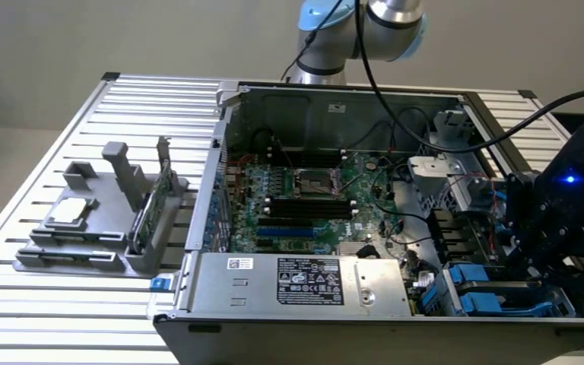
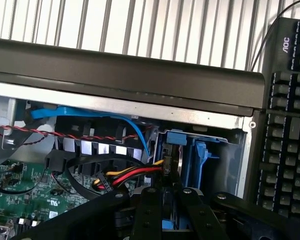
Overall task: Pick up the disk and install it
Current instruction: 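Insert the first disk wire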
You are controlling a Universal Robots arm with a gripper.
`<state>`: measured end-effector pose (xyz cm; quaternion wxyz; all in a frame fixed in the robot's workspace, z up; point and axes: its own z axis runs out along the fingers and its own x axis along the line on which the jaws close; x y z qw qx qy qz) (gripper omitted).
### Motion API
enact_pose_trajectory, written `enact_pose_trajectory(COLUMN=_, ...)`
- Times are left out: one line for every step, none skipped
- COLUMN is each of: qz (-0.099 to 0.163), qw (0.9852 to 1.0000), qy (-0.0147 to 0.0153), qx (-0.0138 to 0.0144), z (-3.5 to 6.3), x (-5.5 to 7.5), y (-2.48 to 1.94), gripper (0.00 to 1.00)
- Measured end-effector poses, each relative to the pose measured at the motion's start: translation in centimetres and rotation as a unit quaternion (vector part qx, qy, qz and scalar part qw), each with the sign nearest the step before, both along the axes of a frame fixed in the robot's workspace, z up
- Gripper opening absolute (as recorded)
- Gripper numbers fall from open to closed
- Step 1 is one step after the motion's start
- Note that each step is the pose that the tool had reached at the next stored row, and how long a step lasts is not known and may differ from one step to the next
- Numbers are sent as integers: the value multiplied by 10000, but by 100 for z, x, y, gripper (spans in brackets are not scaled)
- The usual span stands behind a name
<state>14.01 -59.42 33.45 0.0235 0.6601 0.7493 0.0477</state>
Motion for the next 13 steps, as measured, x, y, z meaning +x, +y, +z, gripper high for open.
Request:
enact_pose_trajectory(qz=-5, qw=10000, qy=0, qx=-1, z=-2, x=0, y=1, gripper=18)
enact_pose_trajectory(qz=-10, qw=10000, qy=0, qx=-3, z=-3, x=0, y=2, gripper=18)
enact_pose_trajectory(qz=-14, qw=10000, qy=0, qx=-5, z=-3, x=0, y=3, gripper=18)
enact_pose_trajectory(qz=-19, qw=10000, qy=0, qx=-7, z=-3, x=0, y=6, gripper=18)
enact_pose_trajectory(qz=-25, qw=10000, qy=0, qx=-8, z=-3, x=0, y=11, gripper=18)
enact_pose_trajectory(qz=-34, qw=10000, qy=0, qx=-11, z=-4, x=0, y=17, gripper=18)
enact_pose_trajectory(qz=-44, qw=10000, qy=0, qx=-13, z=-4, x=0, y=22, gripper=18)
enact_pose_trajectory(qz=-55, qw=10000, qy=0, qx=-16, z=-4, x=0, y=28, gripper=18)
enact_pose_trajectory(qz=-67, qw=10000, qy=0, qx=-18, z=-4, x=0, y=31, gripper=18)
enact_pose_trajectory(qz=-80, qw=10000, qy=0, qx=-21, z=-4, x=0, y=32, gripper=18)
enact_pose_trajectory(qz=-96, qw=10000, qy=0, qx=-22, z=-5, x=1, y=32, gripper=18)
enact_pose_trajectory(qz=-115, qw=9999, qy=0, qx=-24, z=-4, x=1, y=32, gripper=18)
enact_pose_trajectory(qz=-135, qw=9999, qy=0, qx=-25, z=-4, x=2, y=33, gripper=18)
